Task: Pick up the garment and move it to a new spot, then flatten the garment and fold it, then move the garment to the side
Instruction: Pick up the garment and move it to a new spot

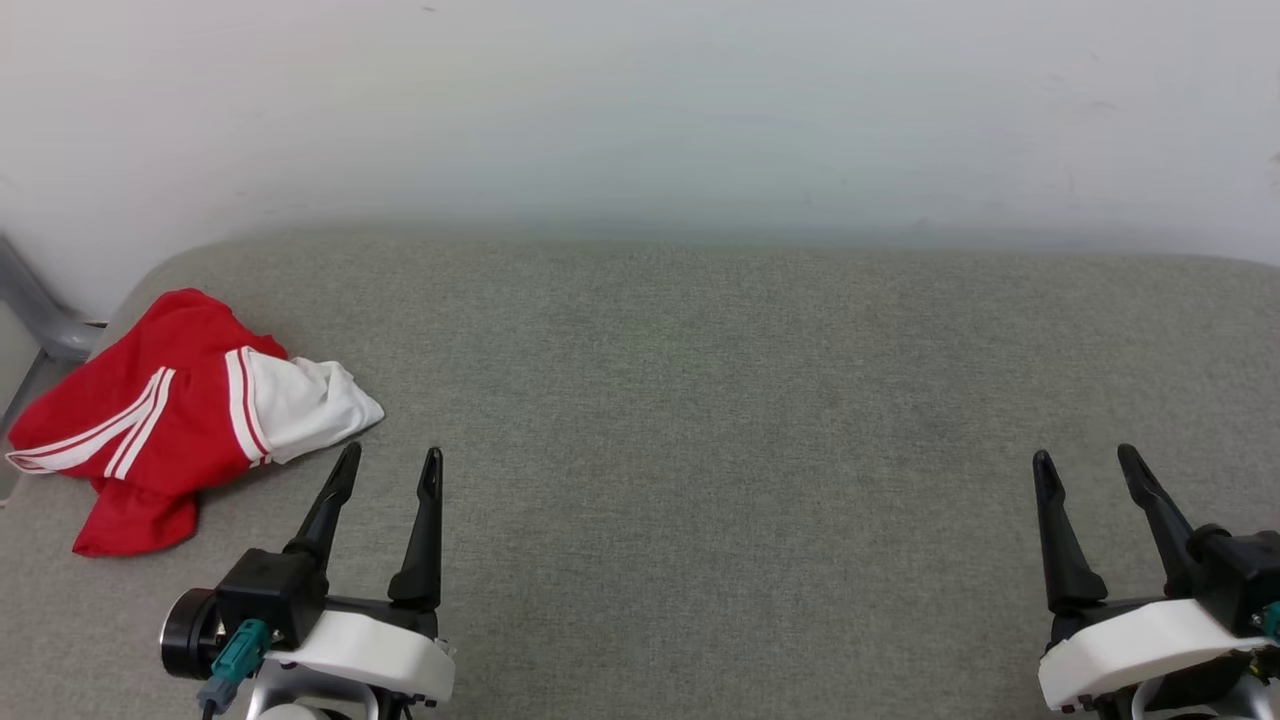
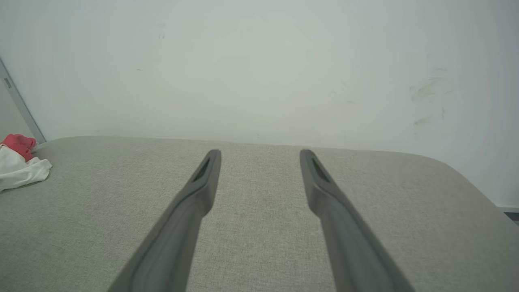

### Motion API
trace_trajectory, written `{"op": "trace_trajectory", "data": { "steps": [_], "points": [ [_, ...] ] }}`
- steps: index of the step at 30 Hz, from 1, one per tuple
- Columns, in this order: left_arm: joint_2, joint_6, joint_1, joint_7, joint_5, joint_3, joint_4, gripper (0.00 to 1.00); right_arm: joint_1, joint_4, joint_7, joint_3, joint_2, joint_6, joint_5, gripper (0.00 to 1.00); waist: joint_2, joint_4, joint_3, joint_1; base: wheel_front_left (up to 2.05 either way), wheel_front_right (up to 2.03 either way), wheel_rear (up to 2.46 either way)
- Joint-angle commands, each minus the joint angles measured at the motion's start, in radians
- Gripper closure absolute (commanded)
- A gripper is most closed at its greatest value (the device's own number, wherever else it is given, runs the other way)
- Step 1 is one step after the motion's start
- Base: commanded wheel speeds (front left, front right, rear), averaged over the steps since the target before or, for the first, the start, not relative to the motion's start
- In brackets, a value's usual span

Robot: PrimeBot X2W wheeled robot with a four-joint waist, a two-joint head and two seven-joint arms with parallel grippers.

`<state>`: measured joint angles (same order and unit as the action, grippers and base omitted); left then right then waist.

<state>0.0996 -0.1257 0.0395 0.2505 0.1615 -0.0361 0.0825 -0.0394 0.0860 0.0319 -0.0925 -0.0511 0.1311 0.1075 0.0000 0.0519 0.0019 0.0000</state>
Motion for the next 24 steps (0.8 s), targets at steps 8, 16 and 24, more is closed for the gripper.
{"op": "trace_trajectory", "data": {
  "steps": [8,16,24],
  "points": [
    [-0.005,-0.005,0.012,0.016,-0.010,0.016,0.020,0.00,-0.005,0.012,0.012,0.026,0.002,-0.001,-0.048,0.00,0.0000,0.060,0.006,0.0000,0.00,0.00,0.00],
    [-0.008,-0.005,0.022,0.015,-0.004,0.037,0.032,0.00,0.012,-0.004,0.017,0.074,0.002,-0.001,-0.055,0.00,0.0000,0.170,0.009,0.0000,0.00,0.00,0.00],
    [-0.010,-0.006,0.023,0.015,-0.004,0.056,0.042,0.00,0.039,-0.007,0.021,0.098,0.002,-0.001,-0.060,0.00,0.0000,0.290,0.014,0.0000,0.00,0.00,0.00]
  ]
}}
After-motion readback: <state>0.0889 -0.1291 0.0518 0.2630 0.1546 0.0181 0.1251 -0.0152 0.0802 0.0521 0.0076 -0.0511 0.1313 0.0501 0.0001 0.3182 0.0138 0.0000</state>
